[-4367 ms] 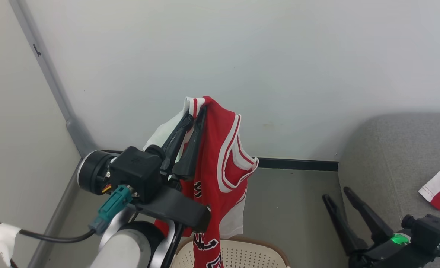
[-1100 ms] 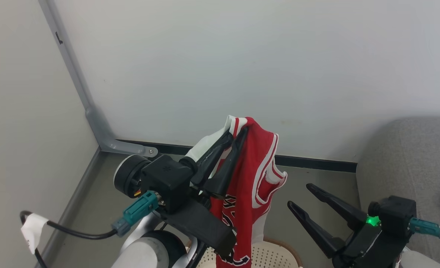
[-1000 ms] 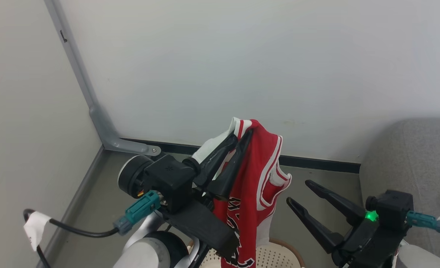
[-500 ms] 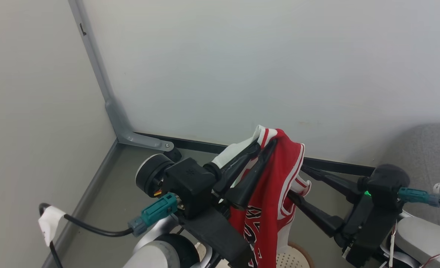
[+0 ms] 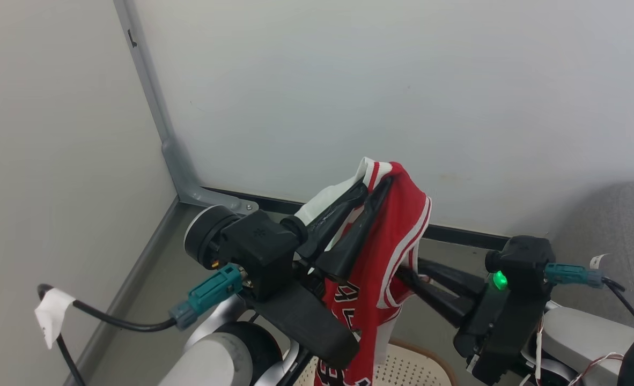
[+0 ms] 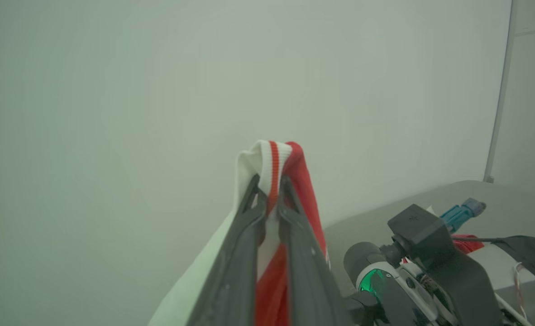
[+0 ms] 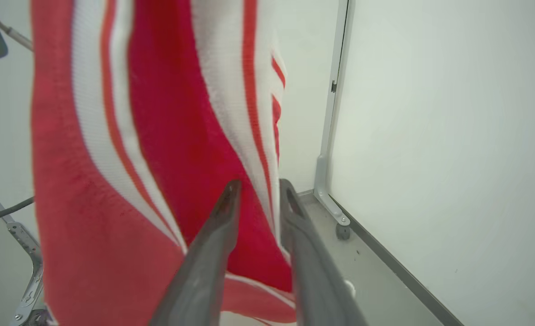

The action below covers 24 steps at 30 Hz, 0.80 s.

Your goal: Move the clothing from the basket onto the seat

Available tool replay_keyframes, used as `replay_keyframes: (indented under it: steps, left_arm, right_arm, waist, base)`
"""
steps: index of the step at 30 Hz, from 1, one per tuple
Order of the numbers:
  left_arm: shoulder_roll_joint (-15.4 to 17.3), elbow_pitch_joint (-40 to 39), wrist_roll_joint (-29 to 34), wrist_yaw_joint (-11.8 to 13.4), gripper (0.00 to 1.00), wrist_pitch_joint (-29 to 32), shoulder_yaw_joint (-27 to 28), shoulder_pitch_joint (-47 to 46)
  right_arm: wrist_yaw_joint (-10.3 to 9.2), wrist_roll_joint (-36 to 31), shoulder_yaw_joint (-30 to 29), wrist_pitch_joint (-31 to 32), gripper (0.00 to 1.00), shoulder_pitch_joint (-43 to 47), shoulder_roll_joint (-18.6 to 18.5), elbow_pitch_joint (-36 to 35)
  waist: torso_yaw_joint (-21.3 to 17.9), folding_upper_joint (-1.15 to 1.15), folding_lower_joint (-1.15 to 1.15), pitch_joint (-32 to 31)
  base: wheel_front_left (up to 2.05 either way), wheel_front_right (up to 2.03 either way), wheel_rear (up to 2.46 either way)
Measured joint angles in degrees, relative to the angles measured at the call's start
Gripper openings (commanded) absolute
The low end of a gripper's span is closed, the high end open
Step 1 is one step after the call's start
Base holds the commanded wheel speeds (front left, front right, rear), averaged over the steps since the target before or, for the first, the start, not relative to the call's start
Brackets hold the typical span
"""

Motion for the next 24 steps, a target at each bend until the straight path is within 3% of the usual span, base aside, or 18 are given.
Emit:
replay_keyframes:
  steps: [14, 15, 17, 18, 19, 20, 21, 22, 24]
  left_arm:
    - [-0.01, -0.03, 0.38, 1.80, 0.00, -1.13, 1.36, 0.04]
    - [0.00, 0.01, 0.38, 1.89, 0.07, -1.45, 1.57, 0.09]
    - [-0.01, 0.02, 0.44, 2.54, 0.42, -1.94, 2.27, 0.35]
    - [0.01, 0.02, 0.44, 2.80, 0.46, -2.00, 2.71, 0.47]
    - [0.05, -0.02, 0.44, 3.03, 0.65, -2.15, 3.11, 0.60]
    - [0.05, -0.20, 0.44, 3.41, 0.65, -2.78, 3.80, 0.90]
    - [0.10, -0.20, 0.44, 3.64, 0.91, -3.13, 4.37, 1.20]
    - [0.19, -0.26, 0.44, 3.77, 1.00, -3.28, 4.70, 1.50]
    - [0.54, -0.76, 0.44, 4.36, 1.00, -3.50, 5.38, 2.26]
  right_arm:
    - [0.00, 2.19, -0.96, -0.43, 0.00, 3.79, 2.37, 0.10]
    - [0.00, 2.60, -0.96, -0.45, 0.00, 4.02, 2.50, 0.62]
    - [0.00, 3.66, -1.02, -0.49, 0.00, 4.13, 2.81, 1.55]
    - [0.00, 4.43, -1.09, -0.52, 0.00, 4.13, 3.22, 2.37]
    - [0.00, 5.27, -1.10, -0.53, 0.00, 4.19, 3.54, 3.04]
    - [0.00, 6.02, -1.09, -0.51, 0.00, 4.35, 4.01, 3.71]
    - [0.00, 6.70, -1.15, -0.49, 0.00, 4.85, 4.52, 4.60]
    - [0.00, 7.72, -2.11, -0.47, 0.00, 6.16, 4.86, 5.02]
    - [0.00, 9.78, -5.04, -0.47, 0.00, 9.06, 5.97, 5.99]
  waist:
    - [-0.58, 0.00, 0.00, -0.08]
    - [-0.64, 0.00, 0.00, -0.12]
    - [-0.80, 0.00, 0.00, -0.22]
    - [-0.90, 0.00, 0.00, -0.29]
    - [-1.01, 0.00, 0.00, -0.35]
    - [-1.17, 0.00, 0.00, -0.42]
    - [-1.35, 0.00, 0.00, -0.51]
    - [-1.52, 0.00, 0.00, -0.63]
    - [-1.92, 0.00, 0.00, -0.82]
  base:
    - [0.00, 0.00, 0.00]
    - [0.00, 0.00, 0.00]
    - [0.00, 0.00, 0.00]
    - [0.00, 0.00, 0.00]
    - [0.00, 0.00, 0.00]
    - [0.00, 0.00, 0.00]
    - [0.00, 0.00, 0.00]
    - [0.00, 0.00, 0.00]
    - [0.00, 0.00, 0.00]
